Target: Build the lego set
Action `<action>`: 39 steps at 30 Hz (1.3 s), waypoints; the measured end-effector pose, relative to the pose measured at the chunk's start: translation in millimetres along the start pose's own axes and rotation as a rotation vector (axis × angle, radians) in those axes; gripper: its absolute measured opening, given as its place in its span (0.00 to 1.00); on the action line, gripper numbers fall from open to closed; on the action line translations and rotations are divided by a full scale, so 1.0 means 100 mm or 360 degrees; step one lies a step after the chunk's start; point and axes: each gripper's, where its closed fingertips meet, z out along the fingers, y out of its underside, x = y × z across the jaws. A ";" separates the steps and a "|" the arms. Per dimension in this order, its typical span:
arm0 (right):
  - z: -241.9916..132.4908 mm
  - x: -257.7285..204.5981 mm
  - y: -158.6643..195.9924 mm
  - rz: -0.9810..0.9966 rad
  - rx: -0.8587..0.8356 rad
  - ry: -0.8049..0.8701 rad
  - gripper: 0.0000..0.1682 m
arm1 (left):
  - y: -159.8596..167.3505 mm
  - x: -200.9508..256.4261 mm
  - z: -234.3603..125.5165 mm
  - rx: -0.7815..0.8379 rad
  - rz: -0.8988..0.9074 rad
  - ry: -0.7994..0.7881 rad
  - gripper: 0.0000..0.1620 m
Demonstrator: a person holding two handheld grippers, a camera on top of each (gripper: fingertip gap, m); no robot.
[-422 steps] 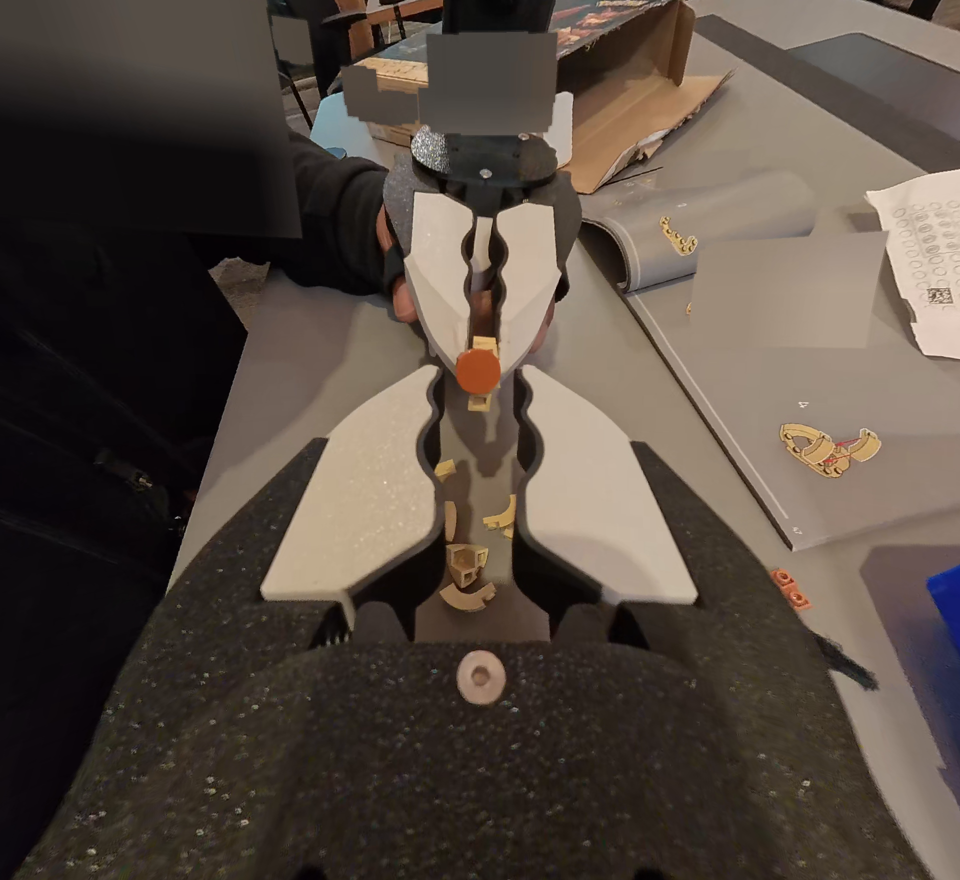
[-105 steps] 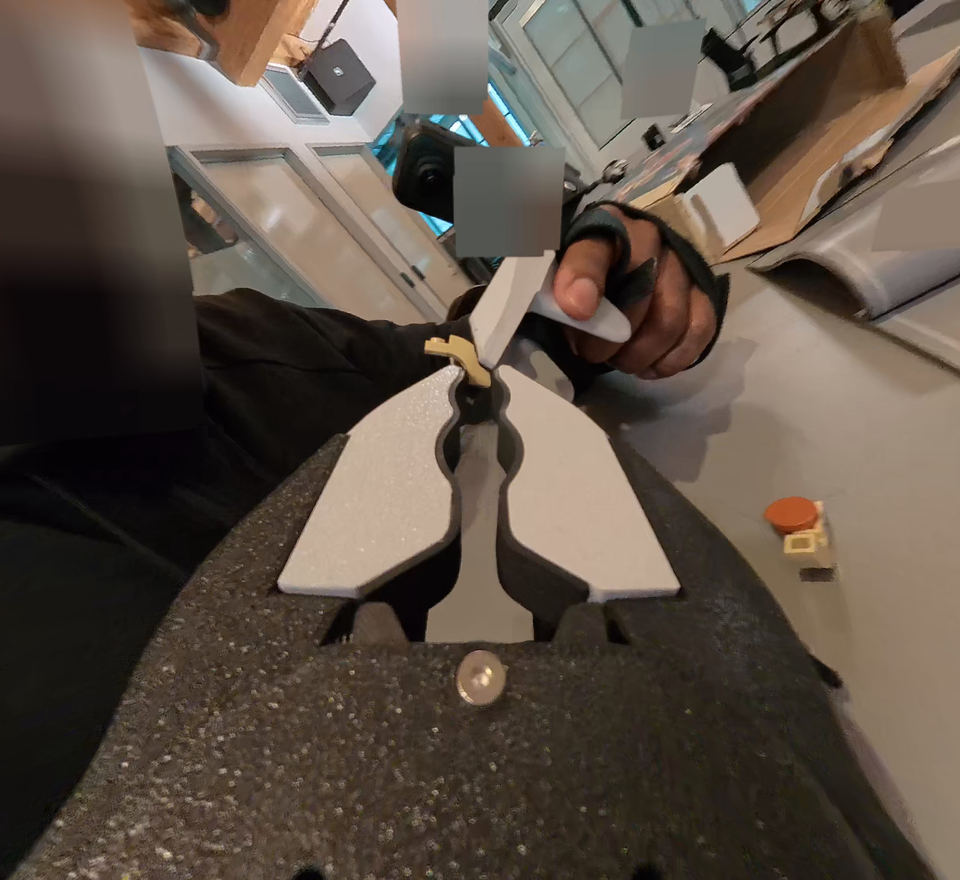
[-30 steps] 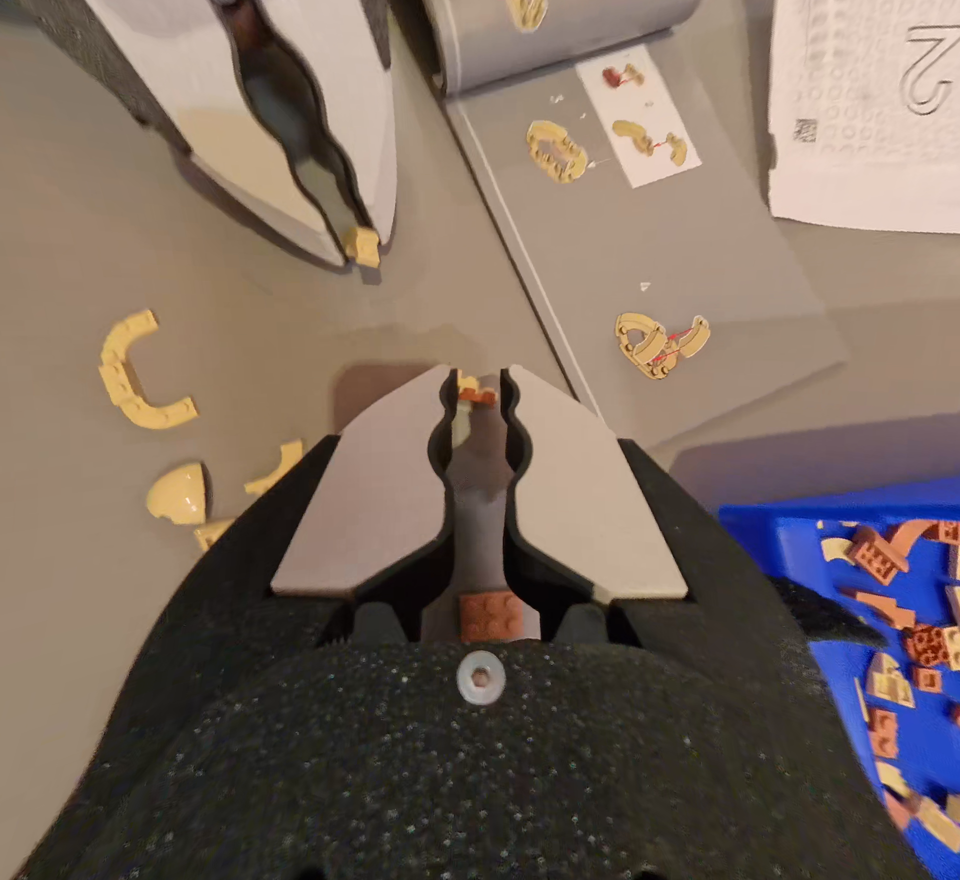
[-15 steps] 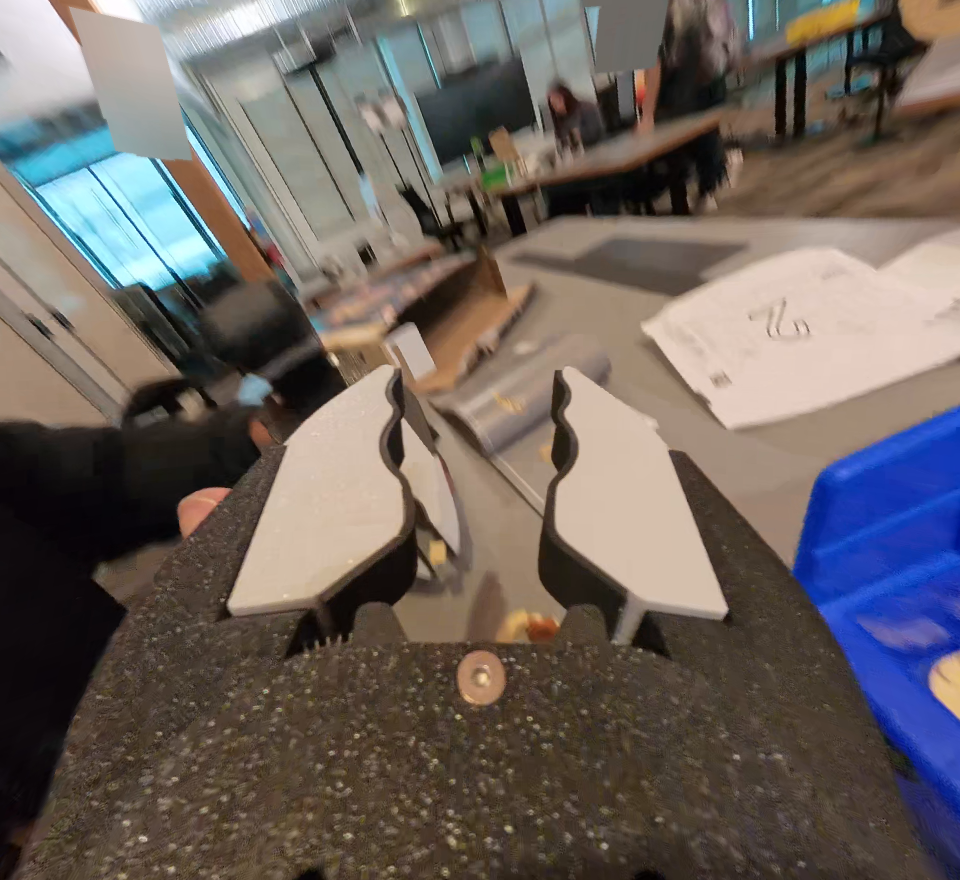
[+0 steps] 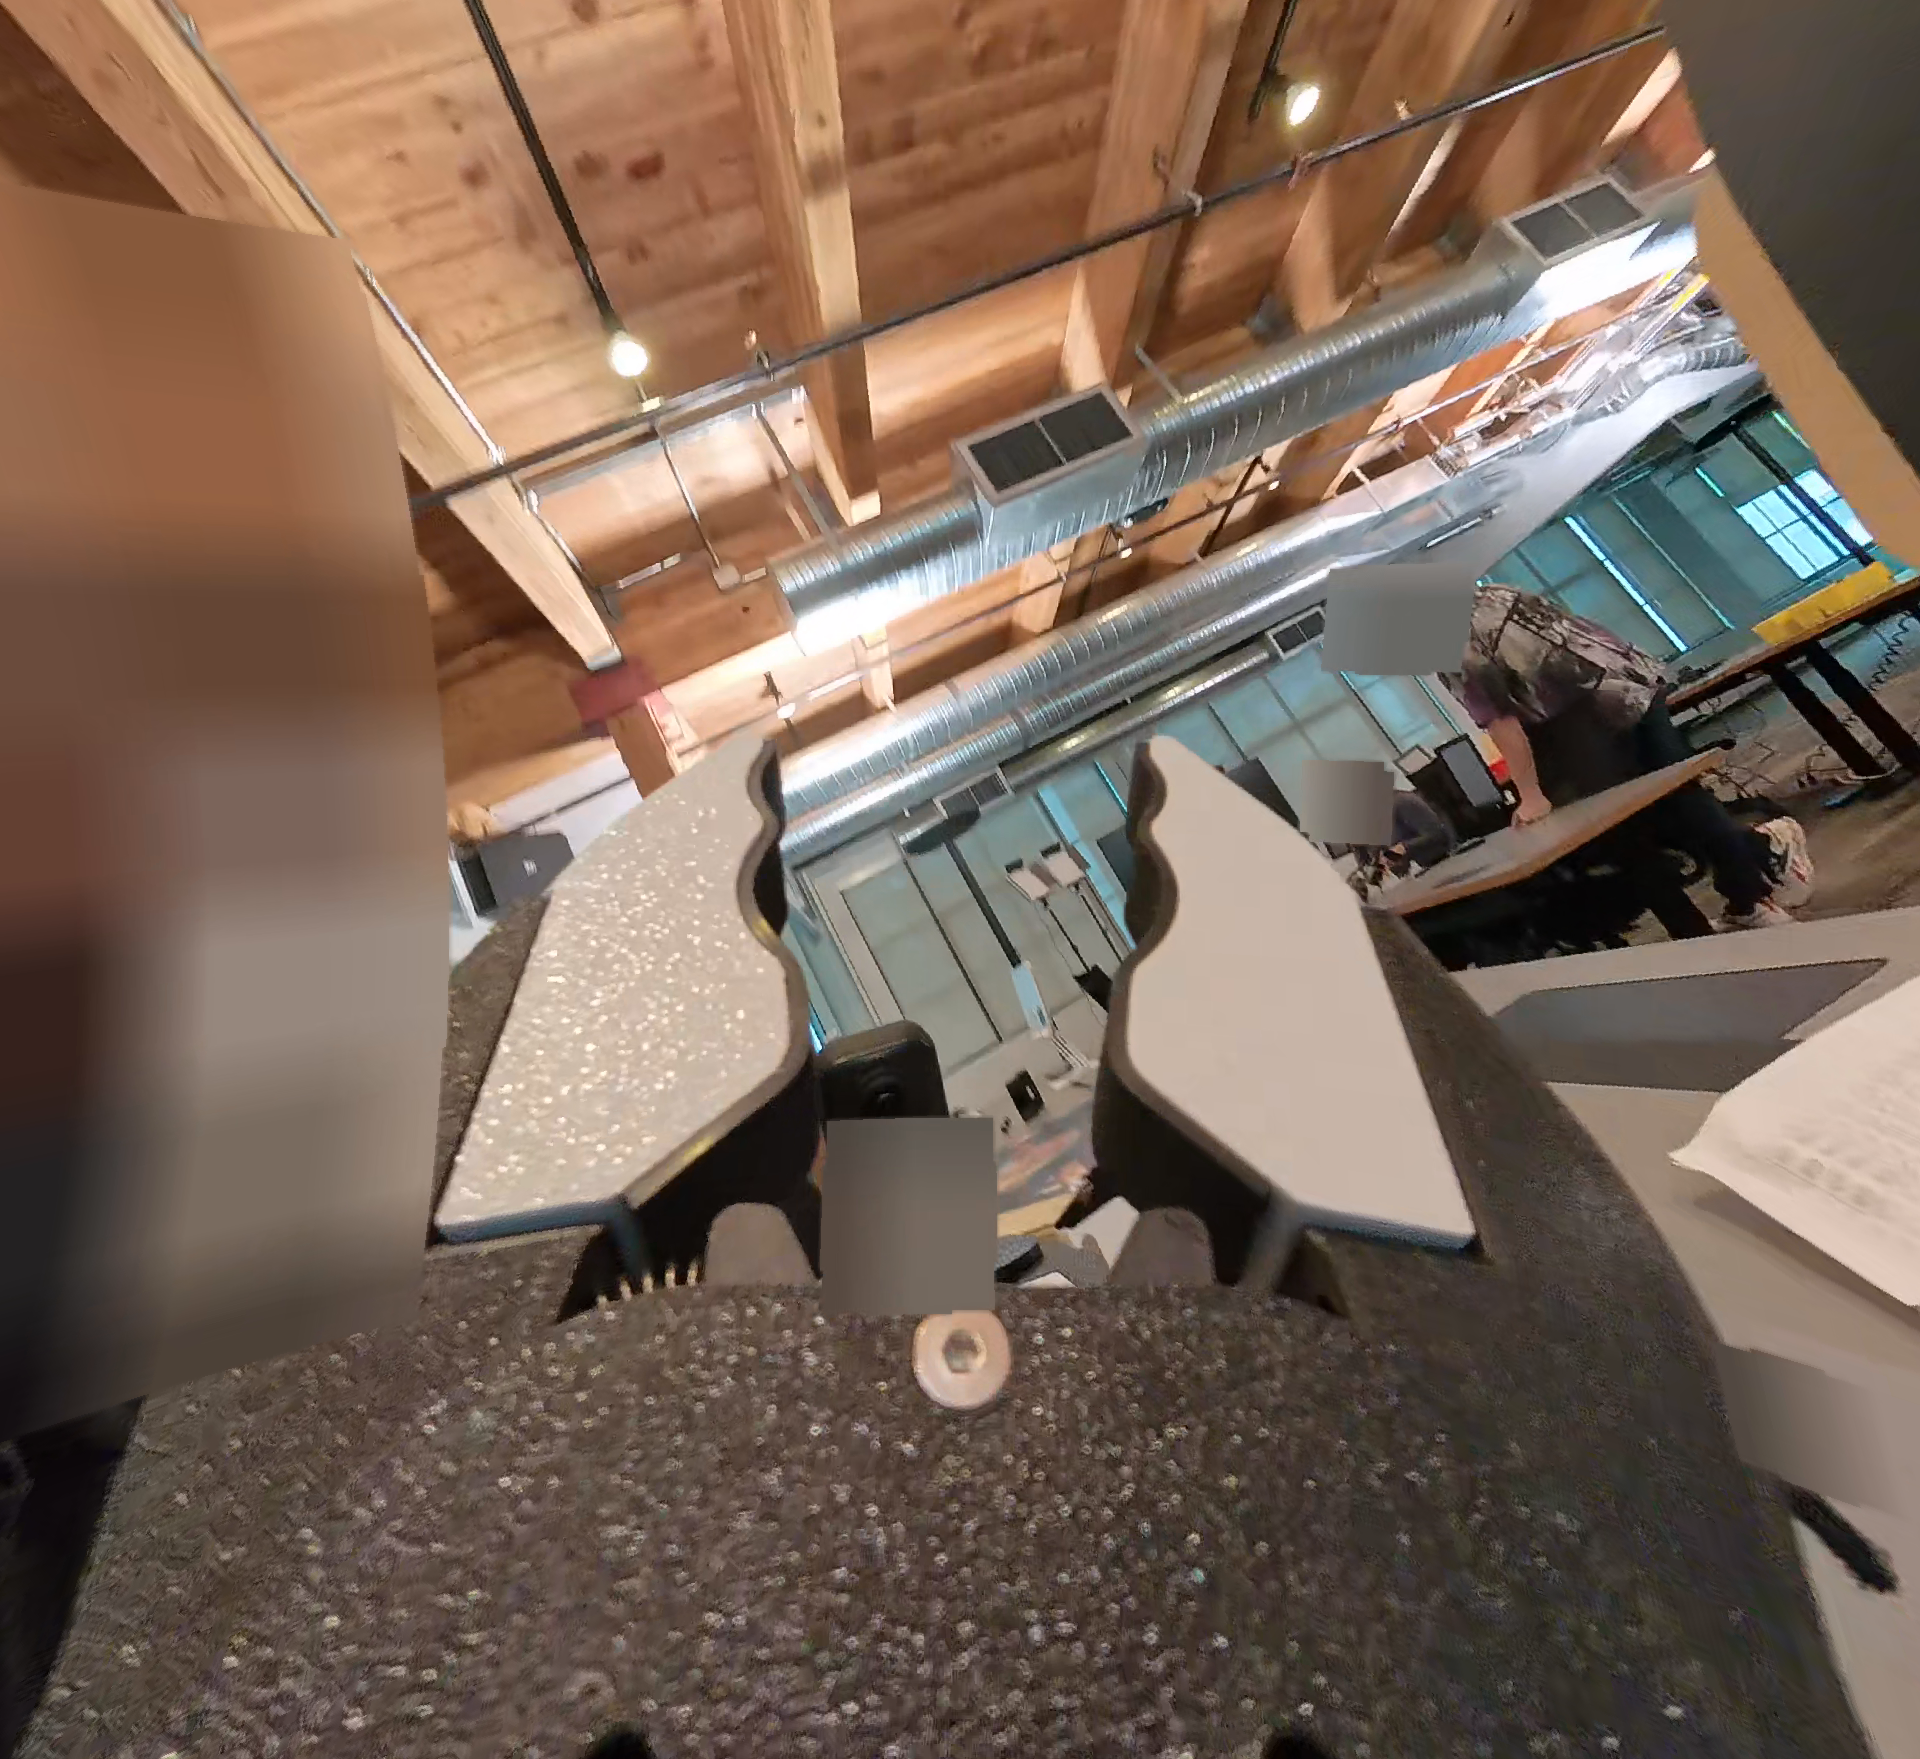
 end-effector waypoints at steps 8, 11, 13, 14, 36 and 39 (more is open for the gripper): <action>0.01 0.18 0.06 -0.0463 -0.0427 0.0184 0.14 | 0.26 -0.39 -0.15 -0.0394 0.0284 -0.0387 0.07; -0.23 0.43 0.42 -0.0519 -0.0952 0.0377 0.15 | 0.32 -0.49 -0.21 -0.0487 0.0341 -0.0453 0.07; -0.45 0.51 0.65 -0.0613 -0.1258 0.0479 0.15 | 0.36 -0.56 -0.26 -0.0546 0.0391 -0.0501 0.07; -0.57 0.55 0.76 -0.0712 -0.1428 0.0526 0.15 | 0.38 -0.59 -0.27 -0.0574 0.0421 -0.0524 0.07; -1.52 0.82 1.52 -0.1000 -0.2450 0.0860 0.12 | 0.48 -0.68 -0.32 -0.0694 0.0530 -0.0562 0.07; -1.52 0.85 1.54 -0.1016 -0.2461 0.0881 0.11 | 0.49 -0.67 -0.32 -0.0703 0.0540 -0.0558 0.07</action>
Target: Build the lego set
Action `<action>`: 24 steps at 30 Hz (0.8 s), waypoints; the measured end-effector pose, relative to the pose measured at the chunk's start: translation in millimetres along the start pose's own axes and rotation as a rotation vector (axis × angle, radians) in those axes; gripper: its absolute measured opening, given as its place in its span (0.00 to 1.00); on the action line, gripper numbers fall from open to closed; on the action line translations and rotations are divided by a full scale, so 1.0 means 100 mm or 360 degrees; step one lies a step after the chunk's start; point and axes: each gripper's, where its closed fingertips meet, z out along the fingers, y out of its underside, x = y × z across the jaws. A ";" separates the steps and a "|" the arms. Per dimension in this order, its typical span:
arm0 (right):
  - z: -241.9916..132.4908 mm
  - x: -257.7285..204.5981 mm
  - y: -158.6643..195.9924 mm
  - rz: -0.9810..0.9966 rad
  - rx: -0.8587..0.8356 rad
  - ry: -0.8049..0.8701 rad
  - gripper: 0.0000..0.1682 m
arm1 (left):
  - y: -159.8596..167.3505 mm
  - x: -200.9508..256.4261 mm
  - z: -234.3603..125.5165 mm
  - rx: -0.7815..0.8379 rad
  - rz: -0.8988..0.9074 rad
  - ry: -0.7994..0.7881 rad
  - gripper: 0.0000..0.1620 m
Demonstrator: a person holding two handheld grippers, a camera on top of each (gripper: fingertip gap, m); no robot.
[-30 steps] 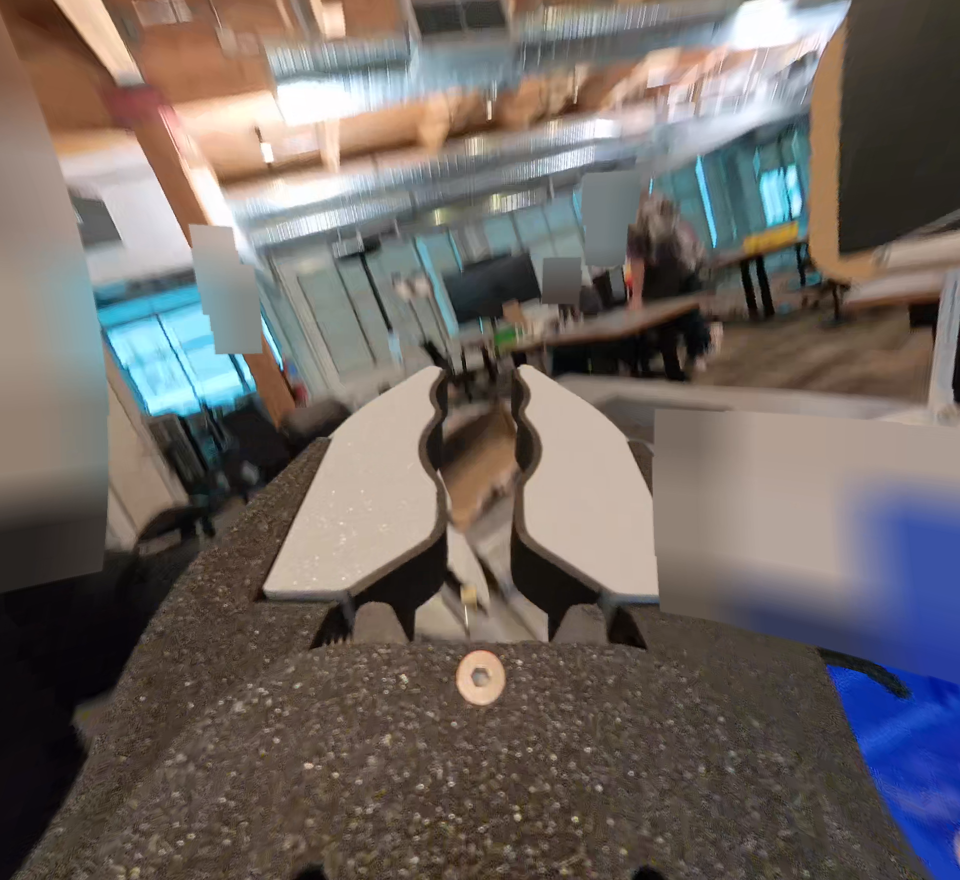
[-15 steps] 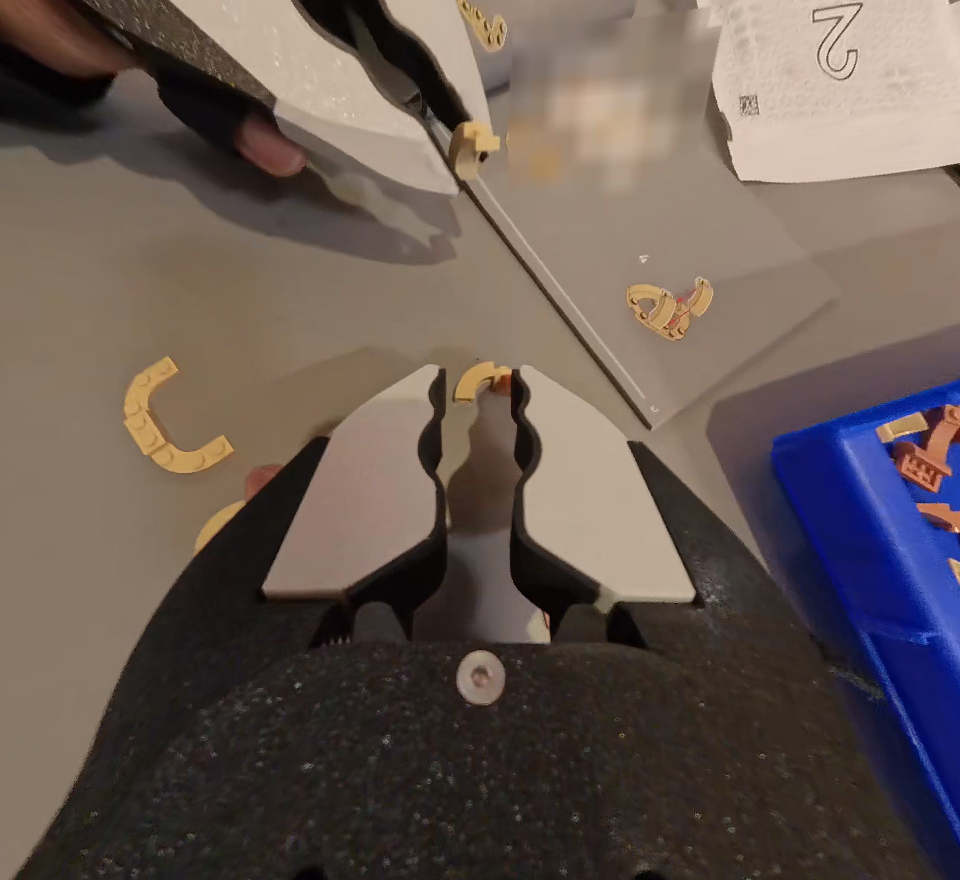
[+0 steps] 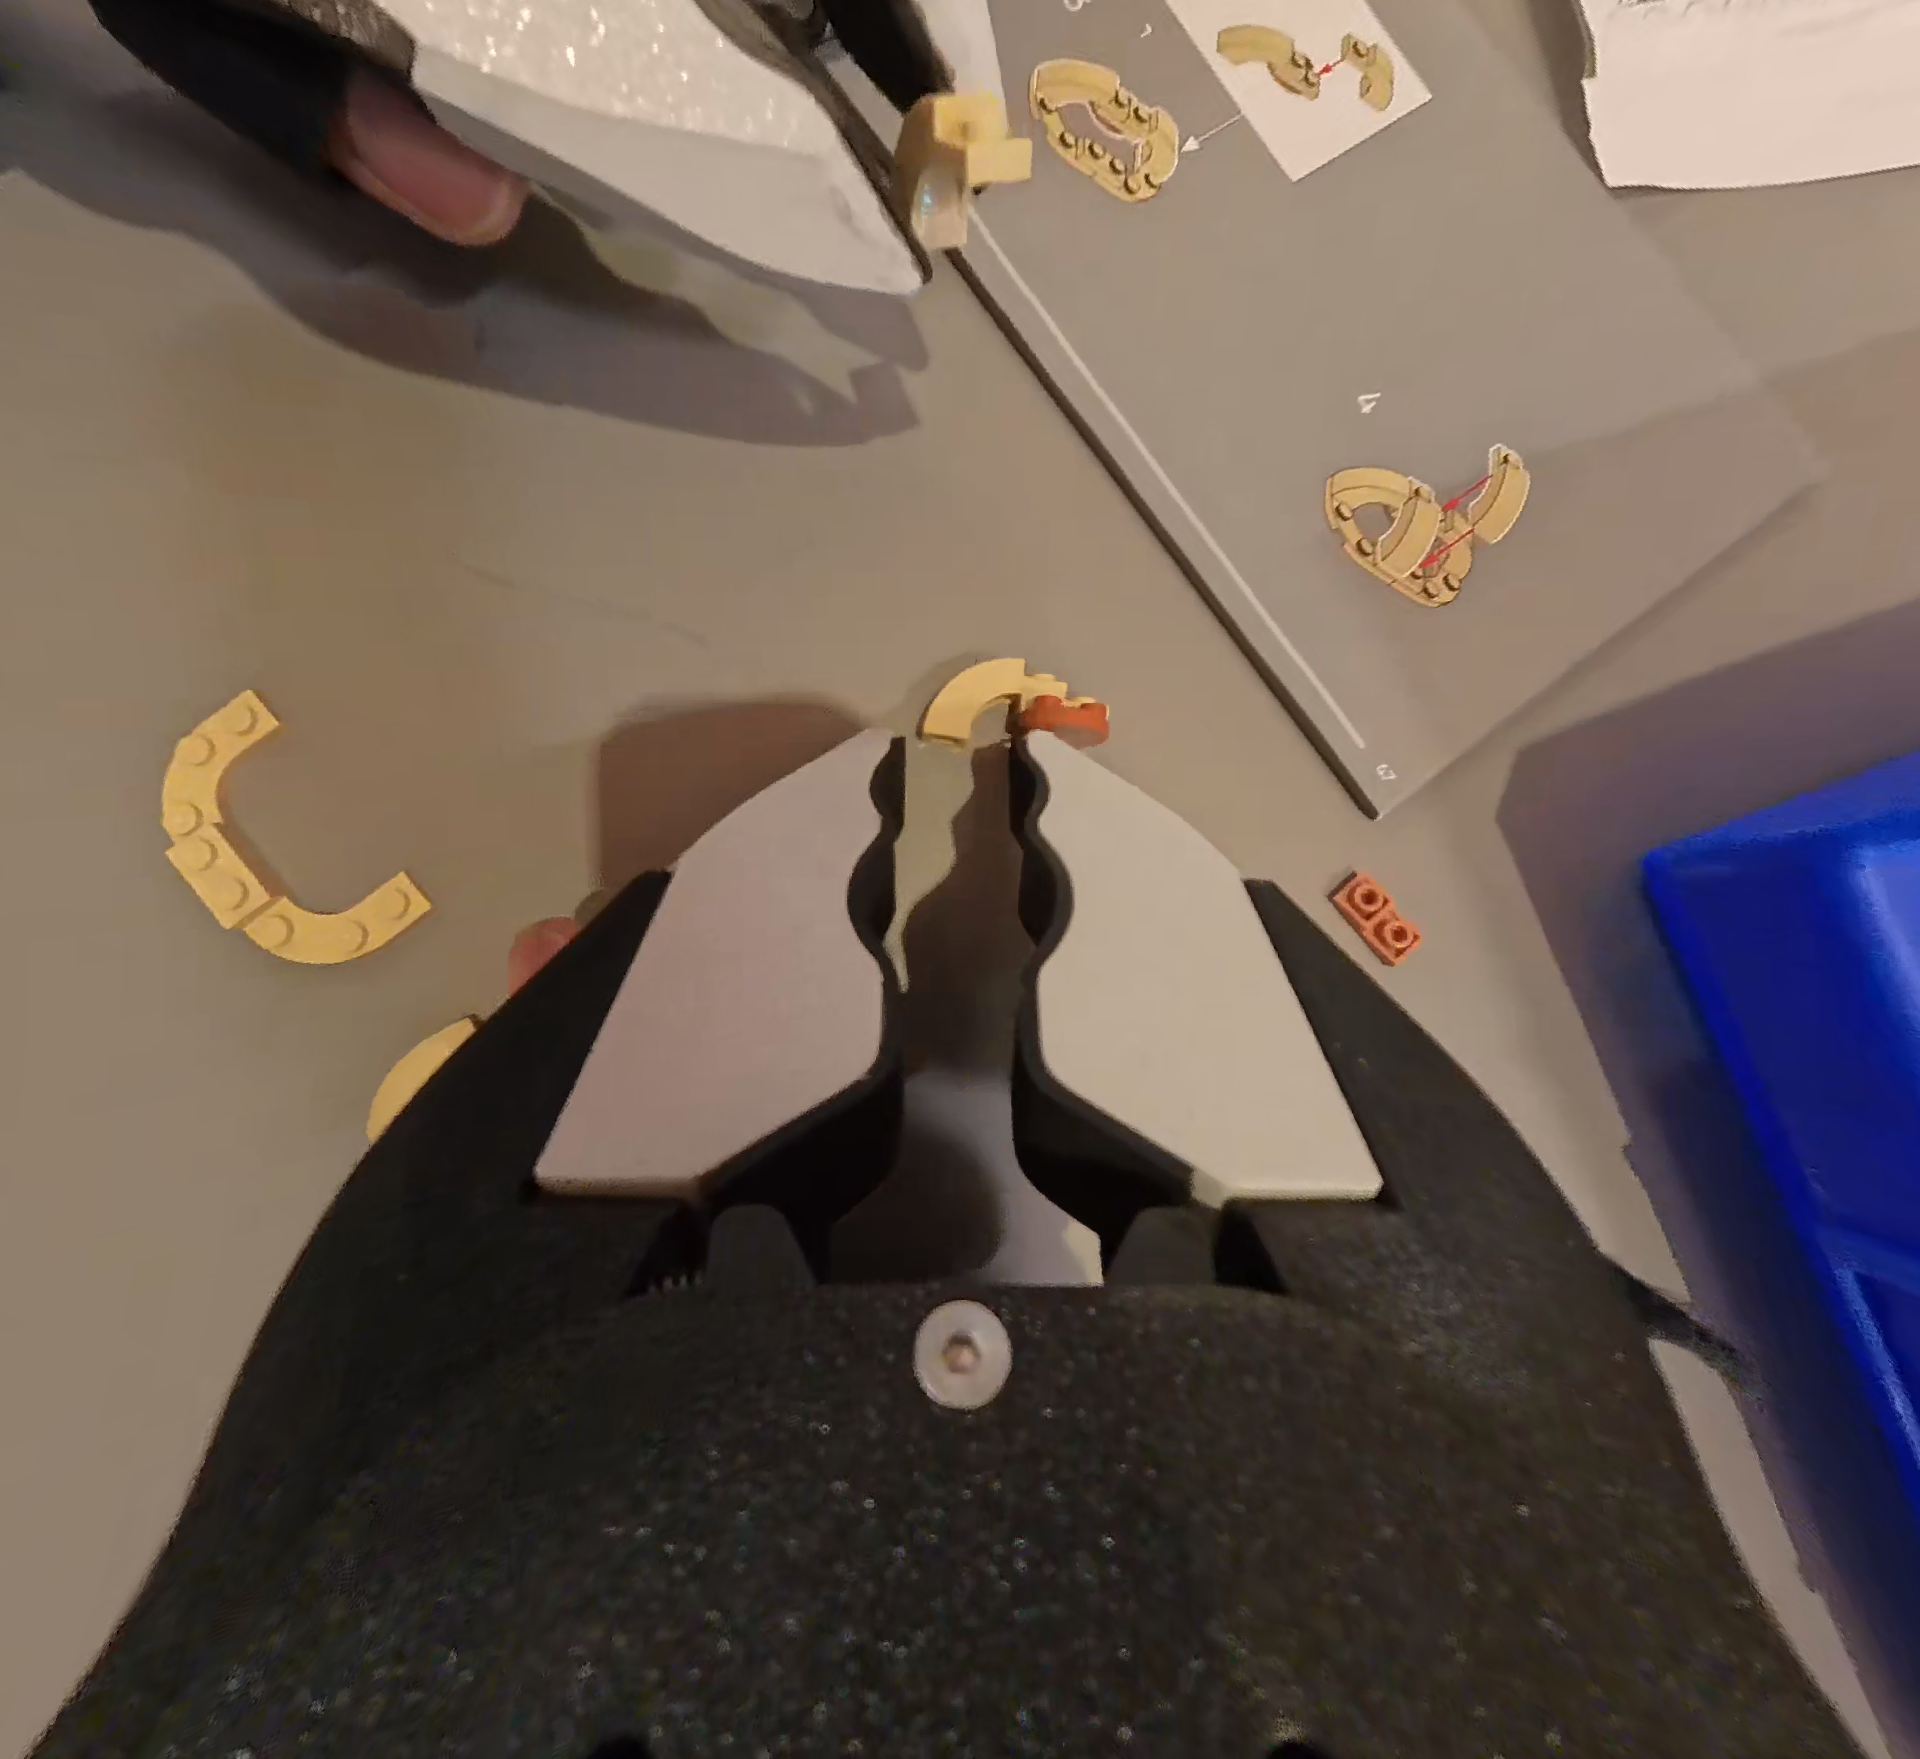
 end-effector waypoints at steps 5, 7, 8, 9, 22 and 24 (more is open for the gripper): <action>0.02 0.03 -0.01 0.0015 0.0003 0.0016 0.05 | 0.00 0.01 0.01 -0.0004 0.0021 0.0002 0.07; 0.01 0.02 -0.01 0.0034 0.0009 -0.0010 0.06 | 0.00 0.01 0.01 -0.0005 0.0022 0.0002 0.07; 0.00 0.01 -0.02 0.0046 0.0018 -0.0024 0.07 | 0.00 0.01 0.01 -0.0004 0.0022 0.0000 0.07; -0.01 0.00 -0.04 0.0055 0.0031 -0.0034 0.07 | 0.00 0.01 0.01 -0.0004 0.0023 0.0001 0.07; 0.06 0.03 -0.07 0.0054 -0.0014 0.0126 0.05 | 0.01 0.05 0.01 -0.0036 0.0086 -0.0011 0.07; 0.07 0.06 -0.07 0.0055 -0.0013 0.0145 0.05 | 0.02 0.06 0.02 -0.0043 0.0093 -0.0005 0.07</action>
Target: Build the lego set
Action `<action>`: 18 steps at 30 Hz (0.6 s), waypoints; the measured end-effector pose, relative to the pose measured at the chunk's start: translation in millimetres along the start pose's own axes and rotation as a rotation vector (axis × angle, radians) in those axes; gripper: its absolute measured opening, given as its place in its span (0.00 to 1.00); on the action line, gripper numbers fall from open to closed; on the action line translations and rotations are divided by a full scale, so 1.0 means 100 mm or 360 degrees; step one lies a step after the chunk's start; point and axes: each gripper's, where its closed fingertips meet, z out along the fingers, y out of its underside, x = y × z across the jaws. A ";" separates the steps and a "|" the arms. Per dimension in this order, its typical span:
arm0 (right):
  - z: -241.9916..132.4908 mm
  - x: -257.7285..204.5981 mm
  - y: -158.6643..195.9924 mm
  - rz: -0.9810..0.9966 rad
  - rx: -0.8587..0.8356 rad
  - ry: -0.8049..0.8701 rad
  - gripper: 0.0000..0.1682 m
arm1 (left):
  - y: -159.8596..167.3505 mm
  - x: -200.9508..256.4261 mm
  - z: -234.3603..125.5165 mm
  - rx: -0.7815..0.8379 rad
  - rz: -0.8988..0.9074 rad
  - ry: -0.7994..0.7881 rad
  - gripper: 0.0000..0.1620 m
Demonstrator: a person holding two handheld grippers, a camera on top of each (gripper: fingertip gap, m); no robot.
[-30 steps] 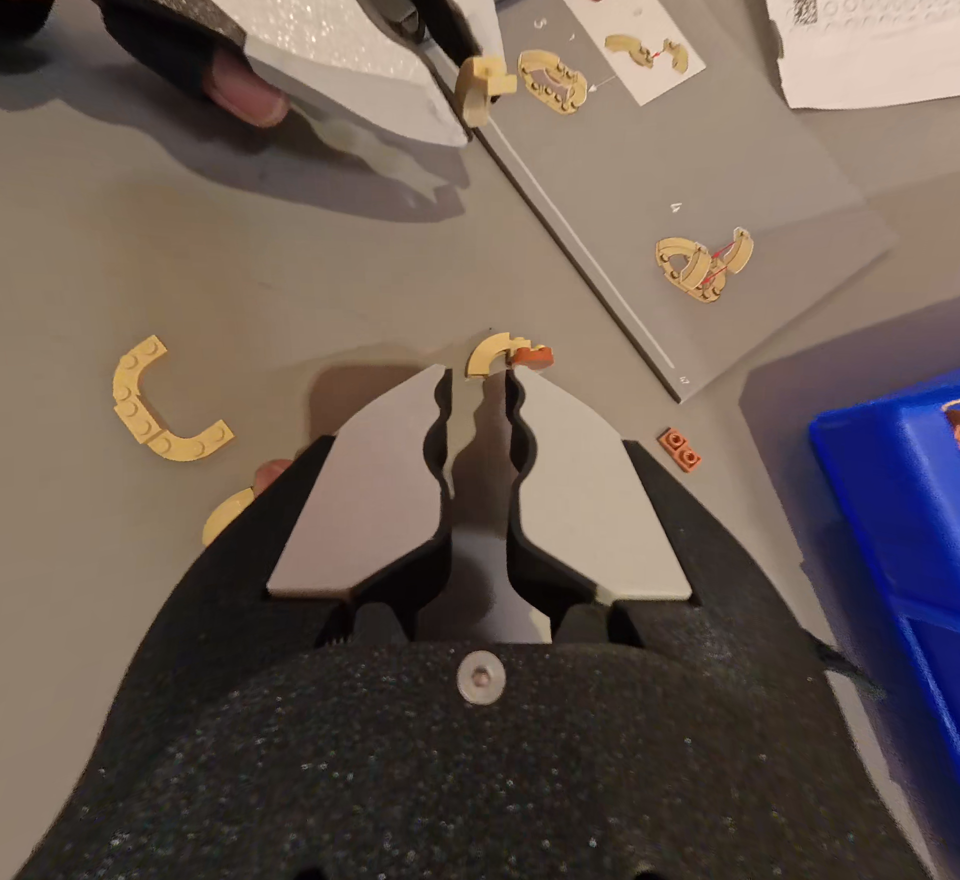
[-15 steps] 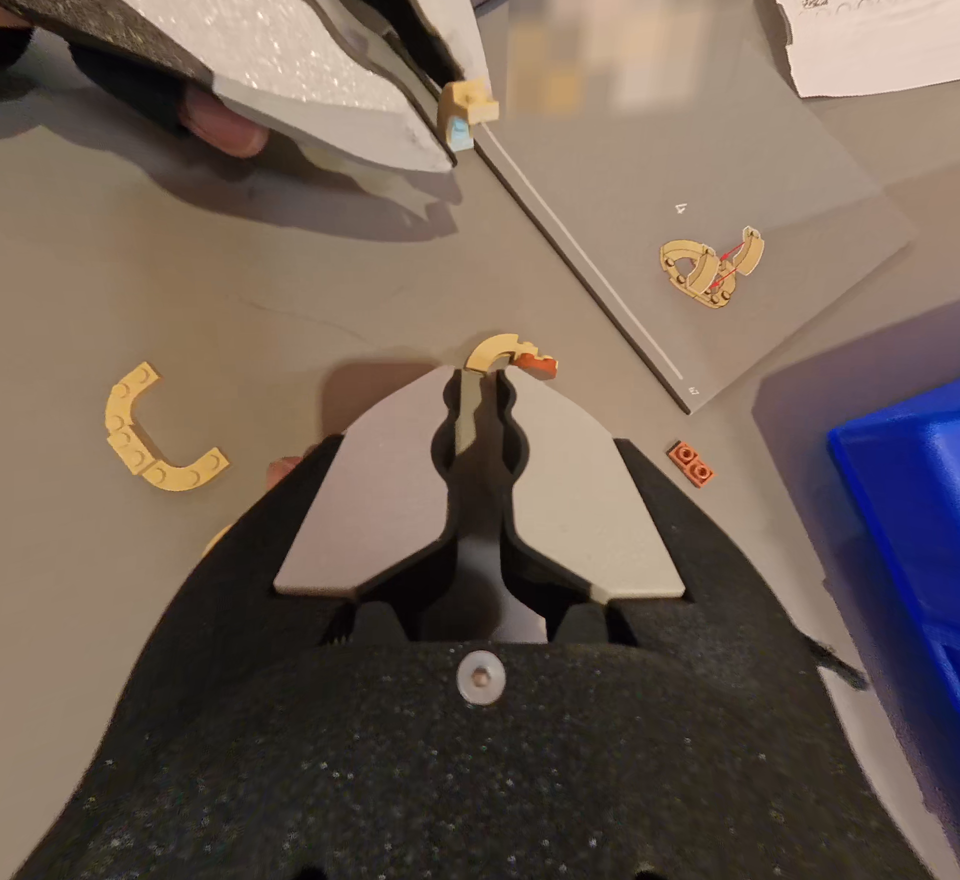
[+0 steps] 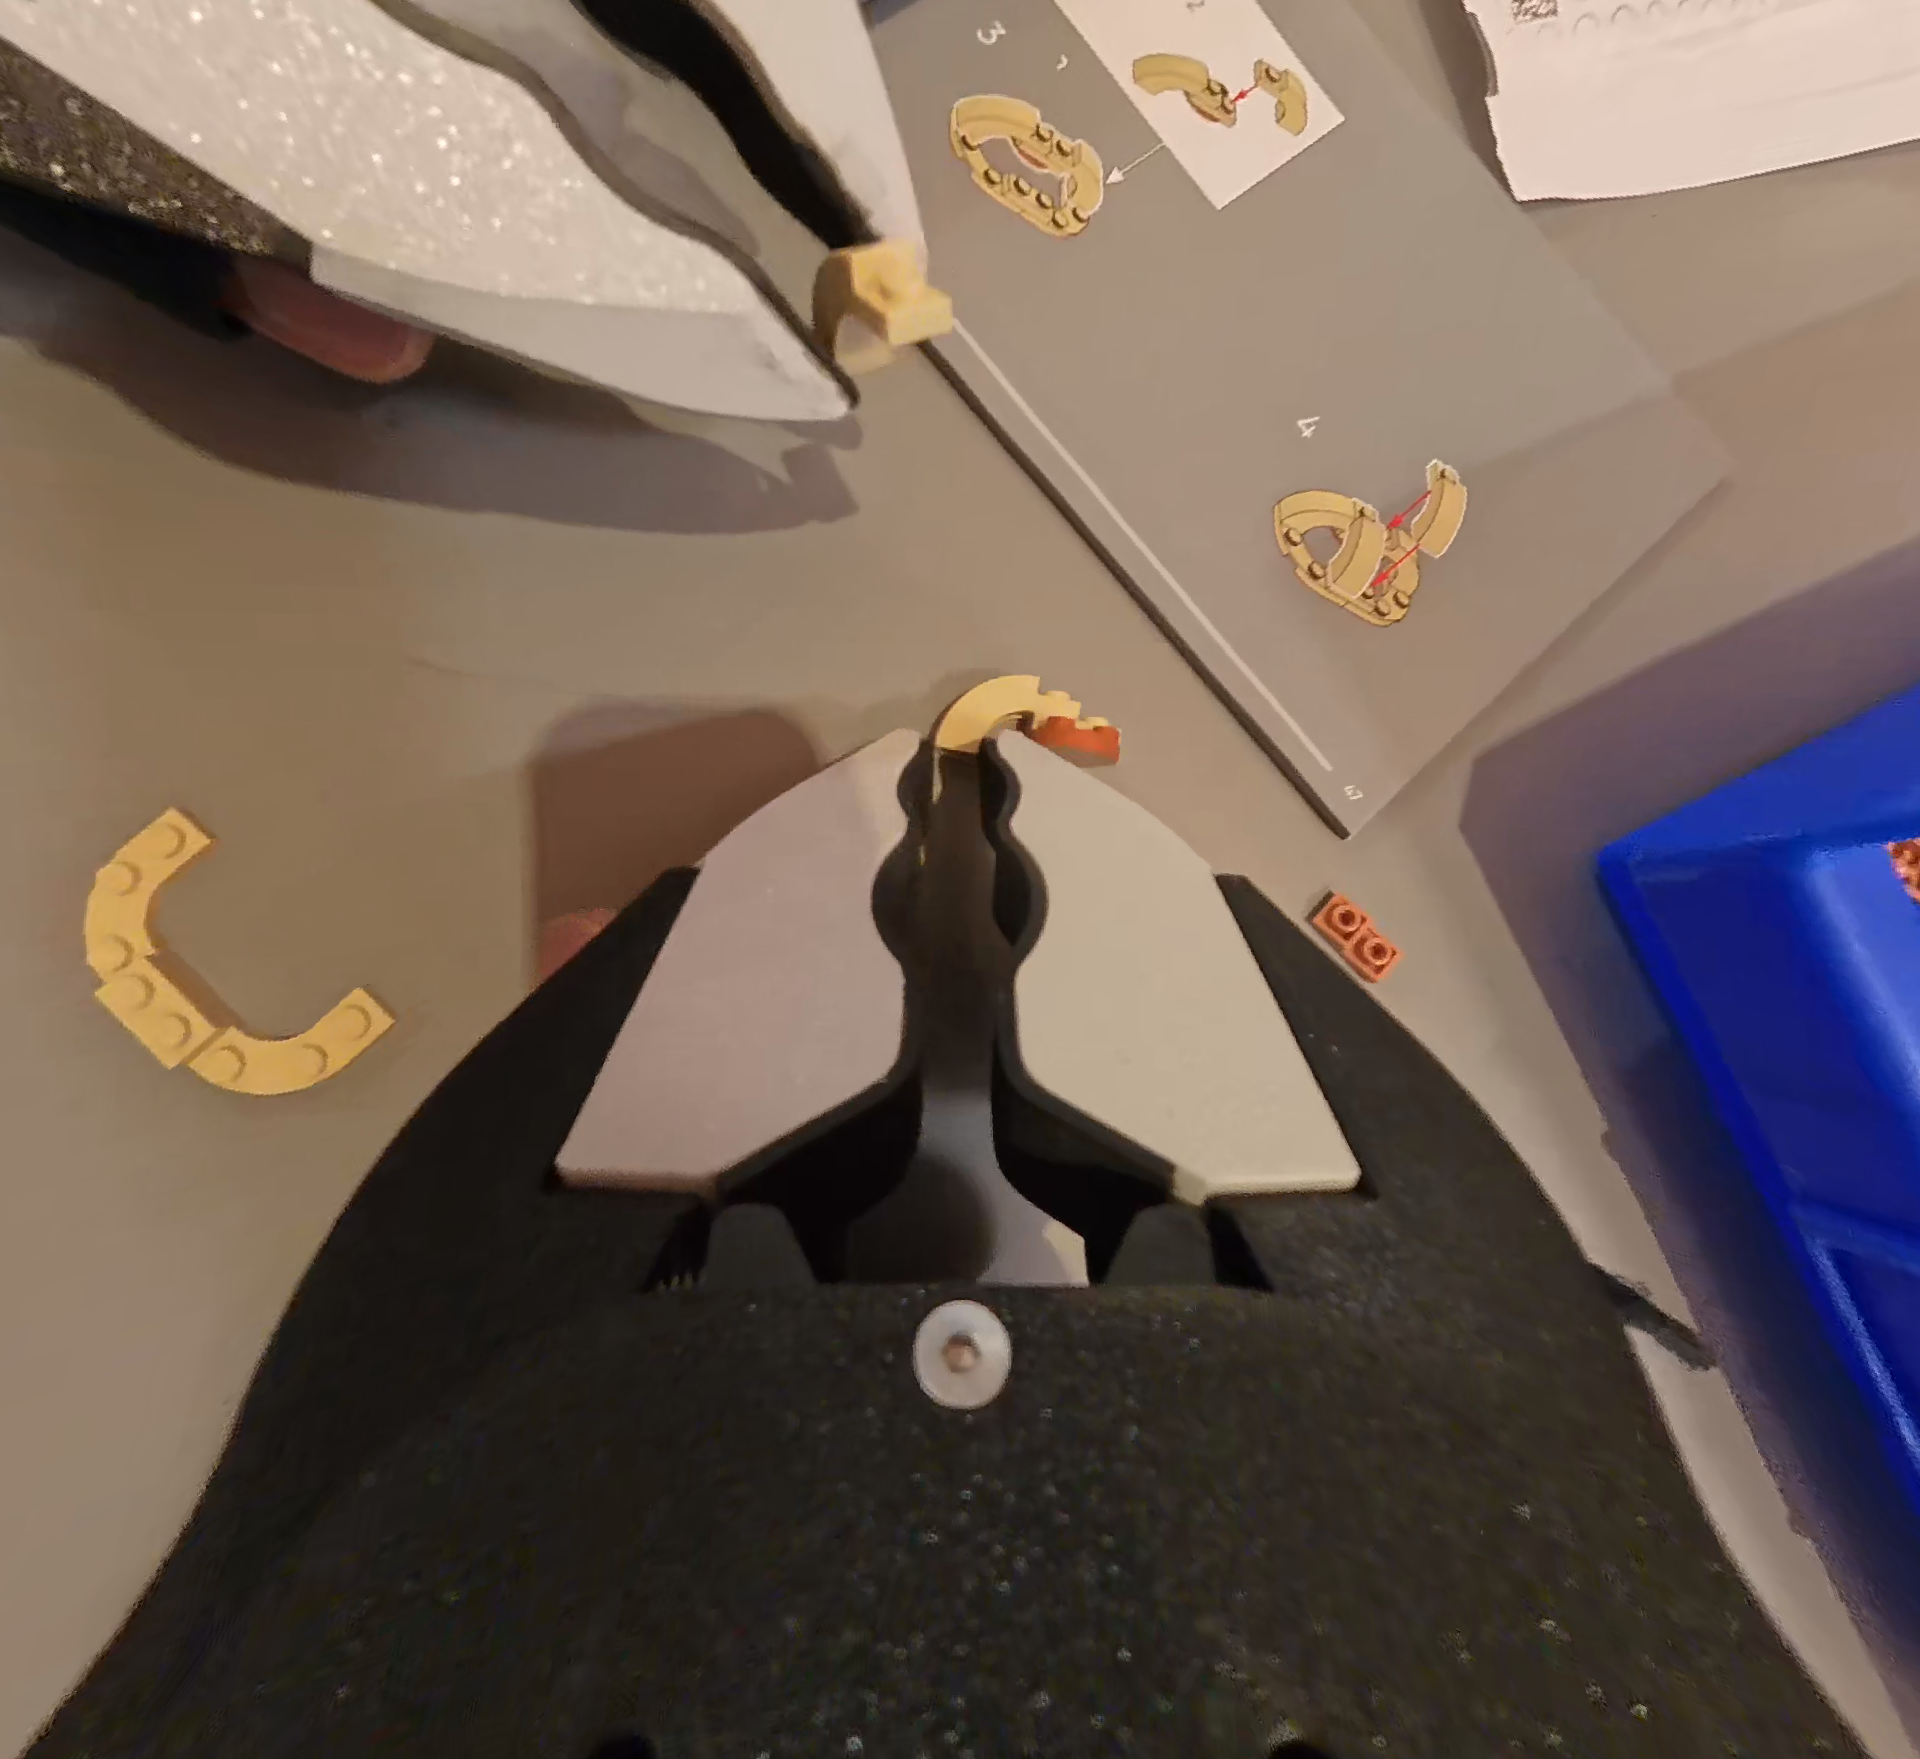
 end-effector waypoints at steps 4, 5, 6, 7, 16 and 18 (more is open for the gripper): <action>-0.01 0.01 0.01 0.0030 0.0029 -0.0083 0.05 | 0.01 0.00 0.00 0.0001 0.0027 0.0009 0.07; -0.02 0.00 -0.01 0.0043 0.0052 -0.0127 0.05 | 0.01 -0.01 -0.01 0.0009 0.0038 0.0013 0.07; -0.05 -0.03 -0.04 0.0053 0.0092 -0.0195 0.04 | 0.00 -0.01 -0.01 0.0019 0.0051 0.0017 0.07; -0.09 -0.07 -0.08 0.0068 0.0143 -0.0282 0.05 | -0.01 -0.01 -0.02 0.0034 0.0066 0.0024 0.07; -0.82 -0.20 -0.48 0.0507 0.0886 -0.1435 0.05 | -0.32 0.15 -0.26 0.0502 0.0170 0.0339 0.07; -0.99 -0.23 -0.53 0.0565 0.0989 -0.1691 0.04 | -0.37 0.19 -0.30 0.0594 0.0214 0.0355 0.07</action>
